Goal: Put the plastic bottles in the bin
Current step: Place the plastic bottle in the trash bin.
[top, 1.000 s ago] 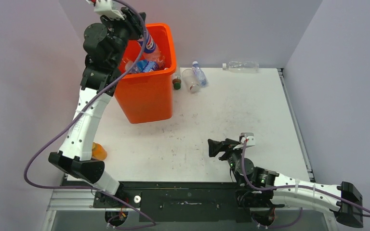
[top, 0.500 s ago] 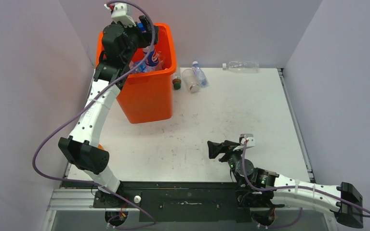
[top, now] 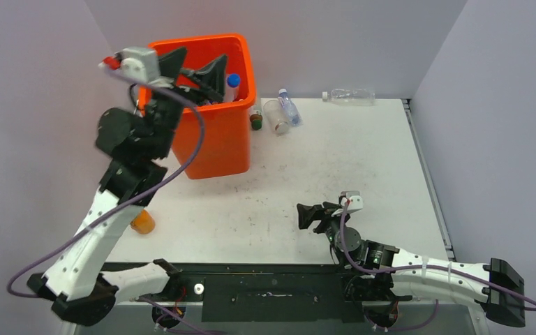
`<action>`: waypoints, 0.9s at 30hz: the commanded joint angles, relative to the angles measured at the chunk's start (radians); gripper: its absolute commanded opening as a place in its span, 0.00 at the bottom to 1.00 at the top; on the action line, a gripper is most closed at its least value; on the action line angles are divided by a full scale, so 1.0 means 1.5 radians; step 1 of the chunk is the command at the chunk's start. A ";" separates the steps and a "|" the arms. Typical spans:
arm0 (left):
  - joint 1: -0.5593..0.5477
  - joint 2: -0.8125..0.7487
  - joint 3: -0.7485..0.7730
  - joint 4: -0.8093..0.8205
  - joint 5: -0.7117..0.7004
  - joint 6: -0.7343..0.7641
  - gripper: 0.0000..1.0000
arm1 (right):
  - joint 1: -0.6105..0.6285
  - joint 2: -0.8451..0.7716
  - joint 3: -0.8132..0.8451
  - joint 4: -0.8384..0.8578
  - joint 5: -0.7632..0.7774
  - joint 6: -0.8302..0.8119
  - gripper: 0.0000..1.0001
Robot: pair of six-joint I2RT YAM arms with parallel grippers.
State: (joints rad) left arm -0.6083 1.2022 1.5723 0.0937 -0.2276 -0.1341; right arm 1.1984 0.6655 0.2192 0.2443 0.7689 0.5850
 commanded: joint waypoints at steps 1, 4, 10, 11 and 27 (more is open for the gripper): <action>-0.021 -0.103 -0.037 0.036 0.025 0.050 0.96 | -0.003 0.013 0.044 0.011 0.008 -0.022 0.90; -0.030 -0.155 -0.081 -0.018 0.037 0.064 0.96 | -0.003 0.011 0.053 0.003 0.019 -0.032 0.90; -0.030 -0.258 -0.217 -0.068 0.108 0.119 0.96 | -0.006 0.008 0.060 0.006 0.044 -0.052 0.90; -0.031 -0.263 -0.228 -0.101 0.120 0.128 0.96 | -0.008 0.013 0.065 0.006 0.046 -0.054 0.90; -0.032 0.013 -0.020 -0.150 -0.043 0.139 0.96 | -0.097 0.103 0.186 0.000 -0.092 -0.081 0.90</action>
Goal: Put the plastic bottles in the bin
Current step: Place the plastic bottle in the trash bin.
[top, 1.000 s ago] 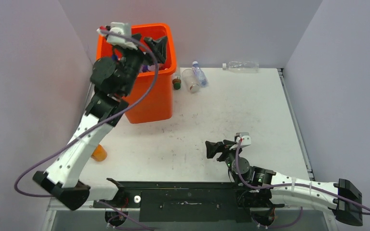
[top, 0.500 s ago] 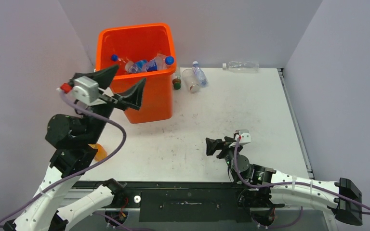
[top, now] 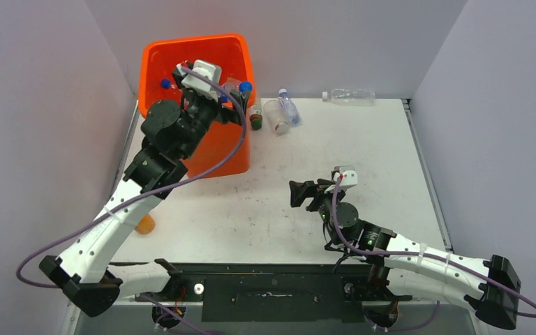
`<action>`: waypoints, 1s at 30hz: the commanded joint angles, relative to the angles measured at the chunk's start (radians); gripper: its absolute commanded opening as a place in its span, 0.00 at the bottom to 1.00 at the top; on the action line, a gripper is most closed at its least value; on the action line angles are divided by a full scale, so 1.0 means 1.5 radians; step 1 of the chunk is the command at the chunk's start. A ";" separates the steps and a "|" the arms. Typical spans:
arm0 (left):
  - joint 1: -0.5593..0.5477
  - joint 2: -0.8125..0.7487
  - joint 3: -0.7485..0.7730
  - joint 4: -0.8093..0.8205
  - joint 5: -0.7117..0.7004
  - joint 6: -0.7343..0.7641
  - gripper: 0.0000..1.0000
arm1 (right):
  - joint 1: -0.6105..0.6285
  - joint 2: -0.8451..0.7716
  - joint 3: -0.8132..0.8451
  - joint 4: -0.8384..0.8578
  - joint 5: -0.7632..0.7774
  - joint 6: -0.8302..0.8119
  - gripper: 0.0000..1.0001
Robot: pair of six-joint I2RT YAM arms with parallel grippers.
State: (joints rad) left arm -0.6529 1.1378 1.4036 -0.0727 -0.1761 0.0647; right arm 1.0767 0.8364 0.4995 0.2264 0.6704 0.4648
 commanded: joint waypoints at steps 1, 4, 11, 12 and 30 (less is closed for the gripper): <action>-0.002 0.070 0.104 -0.048 -0.089 0.011 0.96 | -0.022 -0.013 0.000 0.005 -0.036 0.002 0.90; -0.008 0.093 0.118 -0.051 -0.105 0.028 0.96 | -0.037 -0.027 0.000 -0.009 -0.052 0.001 0.90; -0.027 0.182 0.192 -0.088 -0.146 0.090 0.96 | -0.047 -0.068 -0.011 -0.025 -0.057 0.006 0.90; -0.030 0.196 0.206 -0.096 -0.155 0.097 0.96 | -0.047 -0.073 -0.013 -0.026 -0.058 0.008 0.90; 0.004 0.242 0.244 -0.096 -0.227 0.084 0.31 | -0.053 -0.132 -0.029 -0.052 -0.052 0.014 0.90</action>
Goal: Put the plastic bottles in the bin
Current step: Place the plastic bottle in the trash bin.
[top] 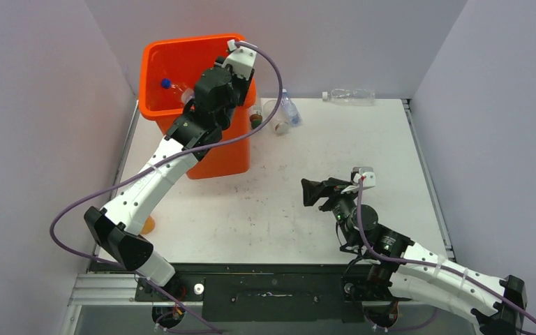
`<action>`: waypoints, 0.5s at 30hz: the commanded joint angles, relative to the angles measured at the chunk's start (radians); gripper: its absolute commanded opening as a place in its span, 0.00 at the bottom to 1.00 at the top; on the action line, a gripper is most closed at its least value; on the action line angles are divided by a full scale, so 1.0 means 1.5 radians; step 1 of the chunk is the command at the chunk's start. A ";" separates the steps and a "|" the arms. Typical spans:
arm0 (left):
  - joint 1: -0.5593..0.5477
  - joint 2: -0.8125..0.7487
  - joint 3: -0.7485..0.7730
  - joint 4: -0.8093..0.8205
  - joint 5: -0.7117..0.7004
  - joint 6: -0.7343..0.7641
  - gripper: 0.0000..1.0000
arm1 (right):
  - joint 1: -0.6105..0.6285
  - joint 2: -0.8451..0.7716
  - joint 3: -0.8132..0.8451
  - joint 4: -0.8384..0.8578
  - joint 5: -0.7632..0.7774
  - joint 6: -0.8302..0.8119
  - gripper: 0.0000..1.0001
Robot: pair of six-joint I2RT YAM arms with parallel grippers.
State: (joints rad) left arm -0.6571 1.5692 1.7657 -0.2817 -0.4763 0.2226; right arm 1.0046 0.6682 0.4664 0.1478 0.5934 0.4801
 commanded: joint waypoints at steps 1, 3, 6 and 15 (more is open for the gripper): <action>0.008 -0.064 -0.010 0.058 -0.030 -0.025 0.29 | -0.005 -0.021 -0.010 -0.001 0.001 0.006 0.90; 0.010 -0.087 -0.031 0.084 -0.038 -0.029 0.19 | -0.005 -0.026 -0.013 -0.003 0.001 0.010 0.90; 0.024 -0.114 -0.046 0.114 -0.094 -0.026 0.00 | -0.005 -0.031 -0.013 -0.009 0.002 0.013 0.90; 0.202 -0.141 -0.021 0.030 -0.112 -0.105 0.00 | -0.007 -0.026 -0.018 -0.003 -0.002 0.013 0.90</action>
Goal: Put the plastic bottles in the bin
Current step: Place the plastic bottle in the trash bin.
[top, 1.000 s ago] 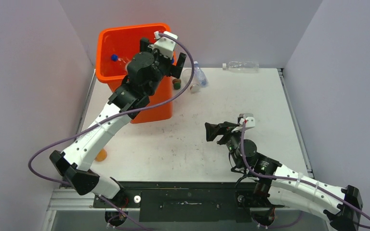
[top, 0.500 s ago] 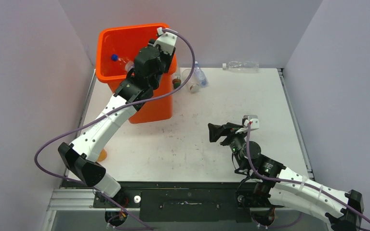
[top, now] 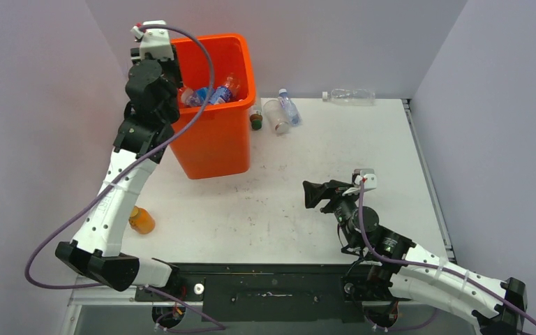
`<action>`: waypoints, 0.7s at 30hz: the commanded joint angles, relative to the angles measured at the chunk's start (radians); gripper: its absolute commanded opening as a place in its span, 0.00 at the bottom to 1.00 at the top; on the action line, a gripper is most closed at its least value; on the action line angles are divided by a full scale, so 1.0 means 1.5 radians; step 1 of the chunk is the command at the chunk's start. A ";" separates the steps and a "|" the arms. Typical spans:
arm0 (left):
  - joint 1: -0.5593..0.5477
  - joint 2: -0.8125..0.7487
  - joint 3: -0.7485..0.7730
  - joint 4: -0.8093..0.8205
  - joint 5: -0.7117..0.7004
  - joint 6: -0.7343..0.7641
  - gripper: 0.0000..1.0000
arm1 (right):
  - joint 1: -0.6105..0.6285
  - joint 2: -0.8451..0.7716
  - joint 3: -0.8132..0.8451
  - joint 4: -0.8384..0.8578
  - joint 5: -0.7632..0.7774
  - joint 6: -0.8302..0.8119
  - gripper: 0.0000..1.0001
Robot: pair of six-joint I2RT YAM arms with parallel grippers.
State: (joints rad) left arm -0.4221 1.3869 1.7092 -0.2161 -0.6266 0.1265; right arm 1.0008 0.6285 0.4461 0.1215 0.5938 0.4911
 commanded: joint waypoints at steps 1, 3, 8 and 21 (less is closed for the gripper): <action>0.052 -0.022 0.002 -0.008 0.000 -0.044 0.00 | -0.004 0.005 -0.005 0.017 -0.004 0.006 0.90; 0.057 -0.022 -0.023 -0.001 0.030 -0.060 0.00 | -0.004 0.013 -0.006 0.023 -0.008 0.007 0.90; 0.062 0.010 0.001 -0.035 0.112 -0.120 0.00 | -0.005 0.020 0.007 0.017 -0.014 0.007 0.90; 0.066 0.010 0.103 0.055 0.213 -0.245 0.00 | -0.005 -0.015 0.003 -0.003 -0.010 0.011 0.90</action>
State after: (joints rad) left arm -0.3298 1.4040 1.7866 -0.1951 -0.3523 -0.2005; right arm 1.0008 0.6247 0.4419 0.1108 0.5785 0.4957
